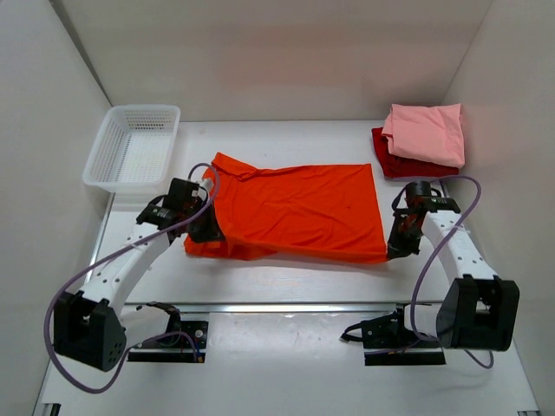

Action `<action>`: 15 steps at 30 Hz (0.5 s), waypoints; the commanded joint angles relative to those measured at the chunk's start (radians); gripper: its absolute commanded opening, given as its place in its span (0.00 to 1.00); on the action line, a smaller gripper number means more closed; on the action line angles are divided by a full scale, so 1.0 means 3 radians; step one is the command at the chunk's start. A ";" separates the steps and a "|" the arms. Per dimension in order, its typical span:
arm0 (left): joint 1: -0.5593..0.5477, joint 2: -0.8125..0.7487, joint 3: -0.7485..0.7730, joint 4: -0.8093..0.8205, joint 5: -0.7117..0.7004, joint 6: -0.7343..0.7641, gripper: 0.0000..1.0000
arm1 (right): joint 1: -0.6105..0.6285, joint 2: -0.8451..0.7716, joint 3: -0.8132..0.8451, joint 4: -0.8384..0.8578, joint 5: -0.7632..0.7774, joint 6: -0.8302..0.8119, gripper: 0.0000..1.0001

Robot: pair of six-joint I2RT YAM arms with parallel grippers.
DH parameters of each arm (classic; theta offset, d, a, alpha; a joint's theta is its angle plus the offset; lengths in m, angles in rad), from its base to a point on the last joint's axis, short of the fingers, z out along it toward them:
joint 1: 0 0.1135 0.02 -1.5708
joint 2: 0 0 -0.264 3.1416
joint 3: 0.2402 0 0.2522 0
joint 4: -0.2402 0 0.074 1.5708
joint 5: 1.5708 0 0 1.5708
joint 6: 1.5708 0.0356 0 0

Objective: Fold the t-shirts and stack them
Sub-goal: Fold the flattened tshirt in 1/3 of the way

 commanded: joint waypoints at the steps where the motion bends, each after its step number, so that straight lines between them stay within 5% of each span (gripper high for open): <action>1: 0.0098 0.0205 0.0290 0.0132 0.0009 0.0115 0.00 | 0.0018 0.0210 0.0229 0.0159 -0.0011 -0.0098 0.00; 15: 0.0195 0.1335 0.0991 0.0316 0.0014 0.0279 0.00 | 0.0012 0.1514 0.1113 0.0328 0.0061 -0.0226 0.00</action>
